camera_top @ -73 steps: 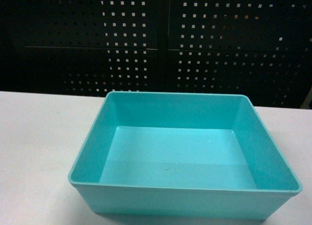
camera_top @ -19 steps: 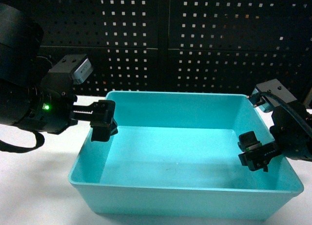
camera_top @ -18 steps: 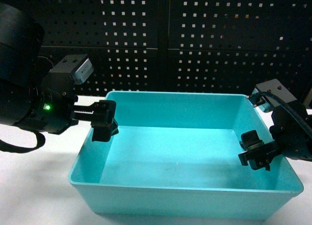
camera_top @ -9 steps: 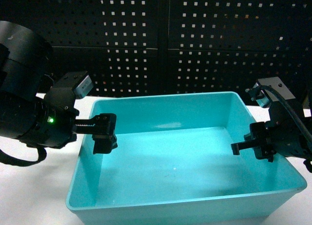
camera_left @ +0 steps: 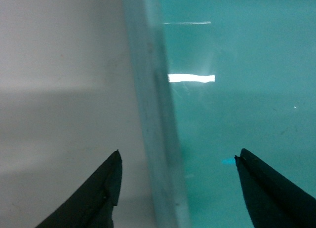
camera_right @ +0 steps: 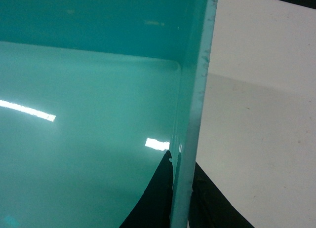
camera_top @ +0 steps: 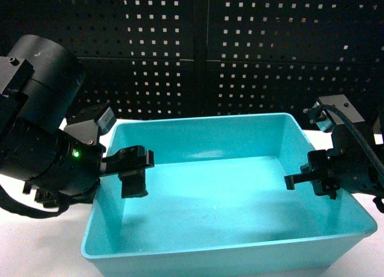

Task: Stack blue boxes stably on right

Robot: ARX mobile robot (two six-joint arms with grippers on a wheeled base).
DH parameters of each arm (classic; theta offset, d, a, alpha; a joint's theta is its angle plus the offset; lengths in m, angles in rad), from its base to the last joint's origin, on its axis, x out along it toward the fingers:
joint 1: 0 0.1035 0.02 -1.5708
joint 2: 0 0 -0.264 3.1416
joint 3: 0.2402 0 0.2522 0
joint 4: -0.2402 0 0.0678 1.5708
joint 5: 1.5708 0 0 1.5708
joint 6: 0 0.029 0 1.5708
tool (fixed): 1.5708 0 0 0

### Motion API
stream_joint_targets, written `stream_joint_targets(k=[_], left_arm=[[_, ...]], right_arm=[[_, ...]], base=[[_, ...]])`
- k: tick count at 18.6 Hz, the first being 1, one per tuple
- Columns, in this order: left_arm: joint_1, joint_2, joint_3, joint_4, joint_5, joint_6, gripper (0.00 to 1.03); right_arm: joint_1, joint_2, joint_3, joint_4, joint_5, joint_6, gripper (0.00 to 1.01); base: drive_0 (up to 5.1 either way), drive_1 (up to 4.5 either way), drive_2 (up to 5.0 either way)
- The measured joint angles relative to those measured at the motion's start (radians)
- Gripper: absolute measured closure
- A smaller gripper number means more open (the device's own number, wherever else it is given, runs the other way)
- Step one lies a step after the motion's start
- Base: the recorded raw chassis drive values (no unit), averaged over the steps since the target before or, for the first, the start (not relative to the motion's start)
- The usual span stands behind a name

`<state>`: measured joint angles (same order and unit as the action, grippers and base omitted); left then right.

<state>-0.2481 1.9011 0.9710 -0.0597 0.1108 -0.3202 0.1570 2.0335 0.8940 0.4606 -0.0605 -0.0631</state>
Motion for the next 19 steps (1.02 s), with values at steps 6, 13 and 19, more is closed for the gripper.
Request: stream_joint_targets(k=[6,13,19], left_arm=[[0.006,0.000,-0.010,0.007,-0.048,-0.053,0.85],[-0.003,-0.014,-0.035,0.095,-0.082,-0.023,1.01],[0.006,-0.046,-0.034,0.116,-0.082,0.015,1.01]], right_arm=[[0.006,-0.003,-0.008,0.011,0.008,0.003,0.93],[0.015,-0.027,-0.024,0.056,0.008,0.017,0.93],[0.021,-0.095,-0.006,0.056,0.014,0.013,0.93]], base=[[0.0,0.00,0.0],[0.0,0.00,0.0],[0.0,0.00,0.0]])
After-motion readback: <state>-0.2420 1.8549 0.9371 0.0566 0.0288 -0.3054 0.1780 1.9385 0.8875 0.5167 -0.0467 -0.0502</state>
